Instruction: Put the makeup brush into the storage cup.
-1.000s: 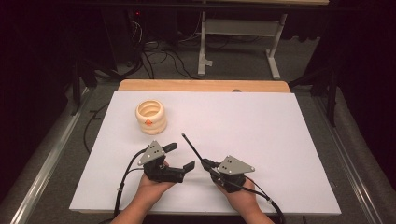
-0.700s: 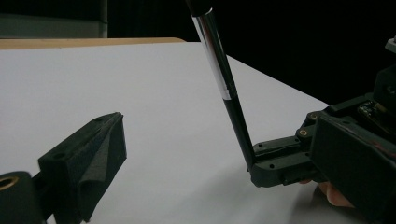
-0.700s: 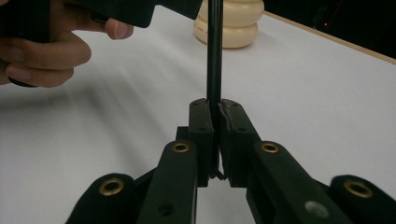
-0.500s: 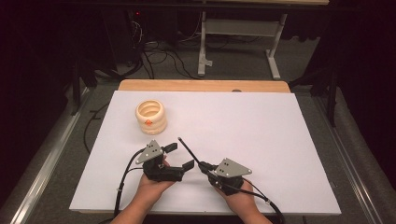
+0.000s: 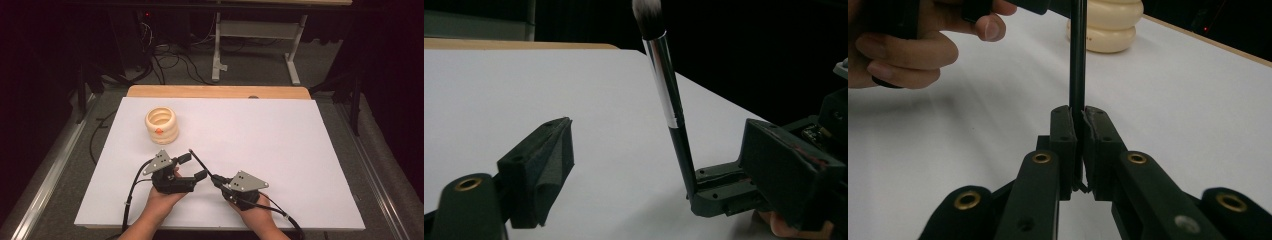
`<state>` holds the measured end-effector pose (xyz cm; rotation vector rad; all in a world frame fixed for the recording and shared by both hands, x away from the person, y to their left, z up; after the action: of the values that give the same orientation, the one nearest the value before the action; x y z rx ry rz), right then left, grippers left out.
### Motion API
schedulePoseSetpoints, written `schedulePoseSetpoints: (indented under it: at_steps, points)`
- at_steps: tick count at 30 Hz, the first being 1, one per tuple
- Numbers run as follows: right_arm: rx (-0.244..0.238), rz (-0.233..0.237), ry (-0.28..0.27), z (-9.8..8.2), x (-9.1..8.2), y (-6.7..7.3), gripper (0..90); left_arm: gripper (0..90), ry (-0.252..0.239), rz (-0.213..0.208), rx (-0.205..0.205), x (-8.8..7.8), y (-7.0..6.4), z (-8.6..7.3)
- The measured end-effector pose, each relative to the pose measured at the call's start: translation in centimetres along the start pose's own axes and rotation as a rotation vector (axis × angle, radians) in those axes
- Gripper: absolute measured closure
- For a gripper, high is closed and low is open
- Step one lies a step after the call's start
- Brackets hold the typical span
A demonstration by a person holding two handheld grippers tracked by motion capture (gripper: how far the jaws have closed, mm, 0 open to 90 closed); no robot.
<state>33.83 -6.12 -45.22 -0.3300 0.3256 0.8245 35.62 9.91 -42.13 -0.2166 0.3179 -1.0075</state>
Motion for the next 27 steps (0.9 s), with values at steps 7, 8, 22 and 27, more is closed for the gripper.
schedulePoseSetpoints:
  at_steps: [7,8,22,27]
  points:
    - [0.003,0.003,0.003,-0.04,0.05,0.14,86.1,22.7,-0.013,-0.018,-0.029,-0.09,0.09,0.02]
    - [0.003,0.003,0.003,-0.04,0.05,0.14,86.1,24.2,-0.016,-0.02,-0.031,-0.1,0.09,0.03]
    - [-0.007,0.005,0.009,-0.08,0.05,0.16,86.1,50.6,-0.042,-0.029,-0.043,-0.46,0.19,0.18]
    - [-0.007,0.006,0.005,-0.06,0.1,0.23,86.1,56.2,-0.048,-0.037,-0.044,-0.54,0.18,0.2]
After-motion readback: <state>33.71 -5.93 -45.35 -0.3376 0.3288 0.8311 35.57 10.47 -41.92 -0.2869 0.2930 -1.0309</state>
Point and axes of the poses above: each handheld gripper's, and its own axes: x roughly forward along the jaws, z roughly out of its top, y roughly to its left, the point moved 6 cm from there along x, roughly forward along the jaws, and after that the axes turned 7 degrees about -z, right-handed, at the moved point
